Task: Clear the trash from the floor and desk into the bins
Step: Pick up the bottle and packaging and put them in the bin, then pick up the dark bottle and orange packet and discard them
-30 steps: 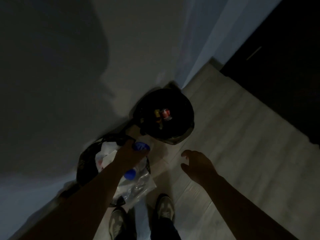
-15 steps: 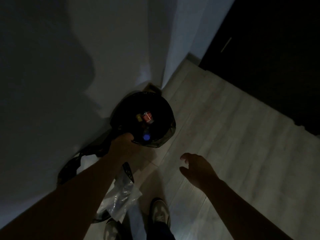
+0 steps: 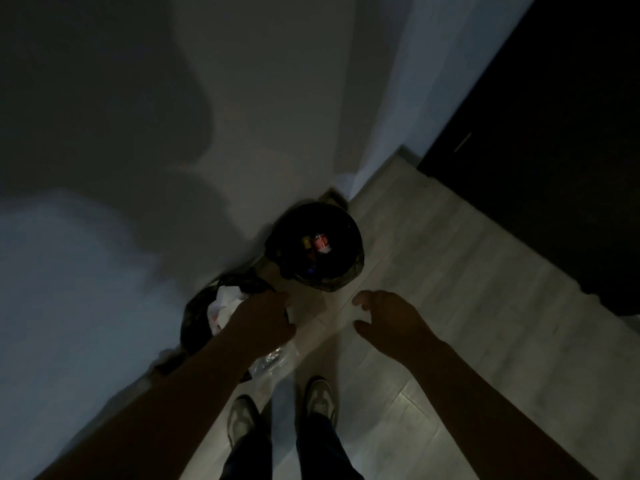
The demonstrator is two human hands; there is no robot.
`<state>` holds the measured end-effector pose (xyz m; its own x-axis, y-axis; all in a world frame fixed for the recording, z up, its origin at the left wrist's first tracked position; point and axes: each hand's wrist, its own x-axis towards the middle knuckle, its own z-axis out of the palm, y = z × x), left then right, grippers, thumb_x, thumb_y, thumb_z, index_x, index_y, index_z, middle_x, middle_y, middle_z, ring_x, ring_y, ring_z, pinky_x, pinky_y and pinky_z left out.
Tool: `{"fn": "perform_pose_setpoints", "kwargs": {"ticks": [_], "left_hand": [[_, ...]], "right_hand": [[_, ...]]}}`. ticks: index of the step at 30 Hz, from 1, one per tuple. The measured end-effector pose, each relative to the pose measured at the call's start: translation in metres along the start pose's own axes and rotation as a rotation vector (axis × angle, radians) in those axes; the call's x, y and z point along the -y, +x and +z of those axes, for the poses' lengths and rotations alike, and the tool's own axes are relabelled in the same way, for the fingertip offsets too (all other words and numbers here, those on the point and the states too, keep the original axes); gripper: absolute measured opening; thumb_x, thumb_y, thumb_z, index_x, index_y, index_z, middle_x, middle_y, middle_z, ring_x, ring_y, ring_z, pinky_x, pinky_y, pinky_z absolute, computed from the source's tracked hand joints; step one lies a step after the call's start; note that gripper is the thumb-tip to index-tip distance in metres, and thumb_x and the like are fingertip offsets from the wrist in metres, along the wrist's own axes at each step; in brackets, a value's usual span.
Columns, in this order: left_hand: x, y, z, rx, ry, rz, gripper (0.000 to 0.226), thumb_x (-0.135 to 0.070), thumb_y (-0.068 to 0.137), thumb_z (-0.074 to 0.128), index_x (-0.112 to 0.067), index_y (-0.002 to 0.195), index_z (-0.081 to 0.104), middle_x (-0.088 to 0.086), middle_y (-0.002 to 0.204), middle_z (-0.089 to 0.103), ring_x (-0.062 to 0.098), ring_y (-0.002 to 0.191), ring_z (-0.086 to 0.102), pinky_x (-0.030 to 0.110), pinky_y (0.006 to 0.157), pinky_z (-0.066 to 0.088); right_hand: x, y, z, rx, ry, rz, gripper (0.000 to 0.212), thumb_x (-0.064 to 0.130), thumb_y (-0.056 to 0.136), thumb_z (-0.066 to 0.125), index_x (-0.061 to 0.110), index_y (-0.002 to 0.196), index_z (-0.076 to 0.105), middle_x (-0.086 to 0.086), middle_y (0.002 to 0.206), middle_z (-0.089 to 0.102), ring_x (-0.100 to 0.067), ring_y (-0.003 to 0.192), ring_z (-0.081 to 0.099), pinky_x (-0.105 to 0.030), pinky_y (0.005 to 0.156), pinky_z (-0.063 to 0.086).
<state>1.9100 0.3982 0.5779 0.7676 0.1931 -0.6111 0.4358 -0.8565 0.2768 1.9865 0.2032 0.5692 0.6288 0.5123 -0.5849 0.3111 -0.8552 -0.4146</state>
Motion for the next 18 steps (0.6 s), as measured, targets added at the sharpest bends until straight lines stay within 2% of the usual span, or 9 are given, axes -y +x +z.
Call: {"fn": "perform_pose_setpoints", "kwargs": {"ticks": [5, 9, 11, 13, 14, 18], "left_hand": [[-0.006, -0.076, -0.039, -0.063, -0.157, -0.005, 0.043, -0.032, 0.088, 0.06, -0.013, 0.126, 0.054, 0.004, 0.123, 0.057, 0.019, 0.116, 0.053, 0.025, 0.093, 0.04], [0.003, -0.136, -0.064, -0.137, -0.259, -0.048, 0.034, -0.03, 0.085, 0.058, -0.011, 0.113, 0.061, 0.003, 0.111, 0.064, 0.018, 0.107, 0.059, 0.022, 0.089, 0.04], [0.01, -0.167, -0.069, -0.181, -0.299, -0.087, 0.035, -0.027, 0.088, 0.06, -0.013, 0.12, 0.058, 0.002, 0.117, 0.062, 0.015, 0.109, 0.057, 0.015, 0.083, 0.036], [0.022, -0.196, -0.069, -0.224, -0.348, -0.152, 0.041, -0.03, 0.087, 0.062, -0.017, 0.125, 0.055, 0.0, 0.121, 0.06, 0.013, 0.106, 0.058, 0.007, 0.071, 0.033], [0.03, -0.211, -0.067, -0.259, -0.379, -0.188, 0.044, -0.034, 0.085, 0.063, -0.019, 0.126, 0.054, -0.001, 0.122, 0.06, 0.012, 0.105, 0.058, 0.005, 0.071, 0.034], [0.063, -0.28, -0.055, -0.366, -0.517, -0.377, 0.044, -0.039, 0.083, 0.064, -0.025, 0.124, 0.054, -0.005, 0.12, 0.059, 0.011, 0.101, 0.058, 0.019, 0.081, 0.045]], "right_hand": [[0.053, -0.049, -0.045, 0.004, -0.1, -0.152, 0.052, 0.032, 0.094, 0.053, 0.018, 0.142, 0.037, -0.003, 0.139, 0.047, -0.016, 0.128, 0.042, -0.021, 0.101, 0.031], [0.101, -0.085, -0.07, 0.081, -0.188, -0.249, 0.062, 0.048, 0.091, 0.042, 0.014, 0.143, 0.037, -0.006, 0.14, 0.045, -0.021, 0.13, 0.042, -0.024, 0.104, 0.03], [0.13, -0.093, -0.078, 0.117, -0.23, -0.292, 0.05, 0.036, 0.095, 0.047, 0.013, 0.138, 0.043, -0.006, 0.138, 0.048, -0.021, 0.126, 0.045, -0.026, 0.103, 0.033], [0.164, -0.099, -0.082, 0.115, -0.227, -0.352, 0.035, 0.024, 0.093, 0.053, 0.01, 0.126, 0.054, -0.008, 0.126, 0.057, -0.022, 0.116, 0.052, -0.032, 0.097, 0.041], [0.182, -0.103, -0.083, 0.107, -0.223, -0.388, 0.032, 0.022, 0.092, 0.055, 0.01, 0.122, 0.056, -0.008, 0.121, 0.06, -0.022, 0.112, 0.054, -0.033, 0.094, 0.043], [0.246, -0.123, -0.065, 0.132, -0.258, -0.519, 0.033, 0.02, 0.087, 0.061, 0.015, 0.12, 0.058, -0.004, 0.117, 0.061, -0.018, 0.107, 0.057, -0.03, 0.09, 0.046]]}}
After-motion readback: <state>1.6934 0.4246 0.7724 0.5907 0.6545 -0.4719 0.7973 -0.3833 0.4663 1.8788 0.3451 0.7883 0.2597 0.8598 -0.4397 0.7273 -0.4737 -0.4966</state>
